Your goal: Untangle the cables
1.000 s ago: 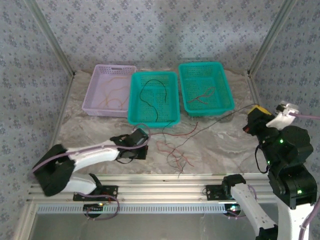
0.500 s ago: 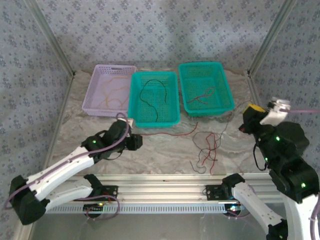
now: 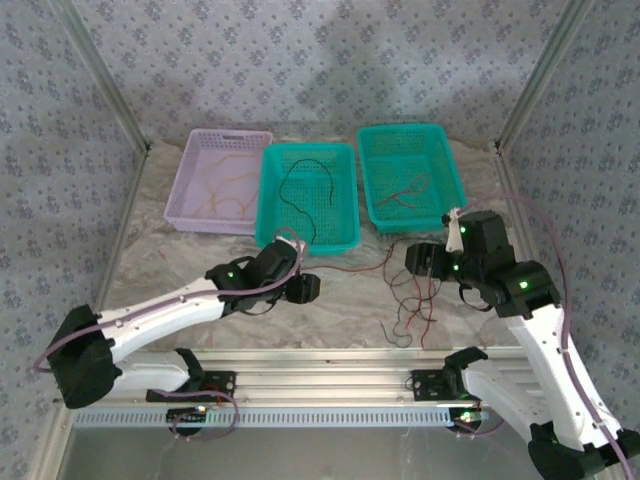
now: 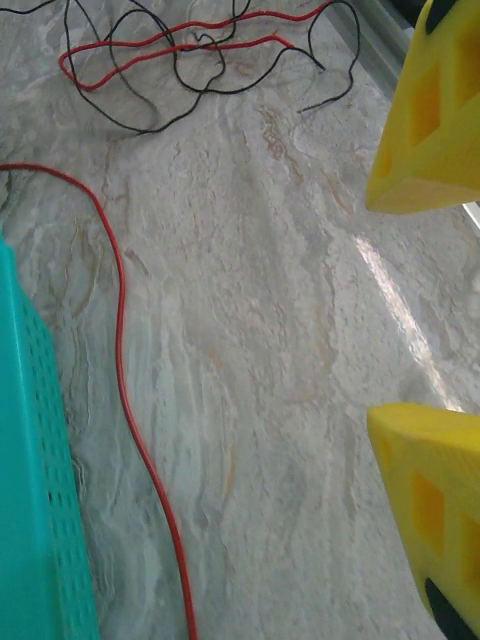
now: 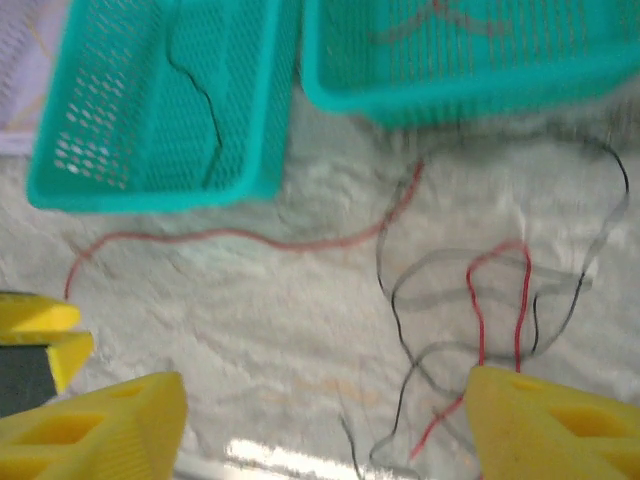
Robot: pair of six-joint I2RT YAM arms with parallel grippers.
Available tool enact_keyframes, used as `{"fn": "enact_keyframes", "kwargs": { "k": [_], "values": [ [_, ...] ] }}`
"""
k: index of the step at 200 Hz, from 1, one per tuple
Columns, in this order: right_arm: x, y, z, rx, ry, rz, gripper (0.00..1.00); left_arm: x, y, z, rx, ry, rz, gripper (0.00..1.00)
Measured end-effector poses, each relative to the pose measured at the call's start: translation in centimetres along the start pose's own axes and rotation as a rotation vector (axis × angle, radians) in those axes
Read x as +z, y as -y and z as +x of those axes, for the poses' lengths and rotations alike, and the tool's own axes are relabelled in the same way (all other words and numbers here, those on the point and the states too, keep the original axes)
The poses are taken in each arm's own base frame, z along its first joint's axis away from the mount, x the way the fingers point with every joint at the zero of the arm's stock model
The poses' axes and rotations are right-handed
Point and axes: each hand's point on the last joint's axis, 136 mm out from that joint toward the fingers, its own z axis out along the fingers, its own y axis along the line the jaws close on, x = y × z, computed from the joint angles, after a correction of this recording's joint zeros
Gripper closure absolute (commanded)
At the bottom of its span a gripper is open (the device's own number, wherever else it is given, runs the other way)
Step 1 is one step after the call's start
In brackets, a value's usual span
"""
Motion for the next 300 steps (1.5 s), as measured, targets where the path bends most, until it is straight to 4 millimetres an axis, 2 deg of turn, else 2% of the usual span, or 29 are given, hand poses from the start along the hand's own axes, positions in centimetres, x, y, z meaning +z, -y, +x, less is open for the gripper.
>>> {"fn": "enact_keyframes", "kwargs": {
  "k": [32,43,70,84,102,117,136,181,238,300],
  "values": [
    [1.3,1.6,3.2,0.045,-0.086,0.036,0.30,0.9,0.3,-0.3,0.002,-0.005,-0.003,0.47],
    [1.9,1.9,4.8,0.063,-0.123,0.040,0.31,1.1,0.6,-0.4,0.010,-0.005,0.001,0.47],
    [3.0,2.1,8.0,0.090,-0.207,0.052,0.30,1.6,0.8,-0.3,0.018,-0.012,0.005,0.48],
    [4.1,2.2,9.6,0.116,-0.241,0.053,0.30,2.0,0.9,-0.2,0.023,-0.018,0.004,0.48],
    [5.8,3.1,12.1,0.154,-0.290,0.099,0.27,2.1,0.9,0.0,0.027,-0.022,0.004,0.48],
    [6.8,3.9,13.0,0.162,-0.308,0.150,0.27,2.1,1.1,-0.2,0.032,-0.020,0.009,0.48],
    [7.9,4.6,12.6,0.170,-0.309,0.223,0.29,1.9,1.5,-0.5,0.038,-0.010,0.016,0.48],
    [11.5,5.7,10.9,0.173,-0.289,0.324,0.48,1.8,1.9,-0.7,0.051,-0.005,0.024,0.48],
    [14.3,8.1,9.4,0.174,-0.272,0.415,0.47,1.7,1.8,-0.9,0.053,0.007,0.016,0.48],
    [17.1,10.3,8.7,0.209,-0.283,0.440,0.52,1.6,1.4,-0.9,0.053,0.015,0.001,0.48]
  ]
}}
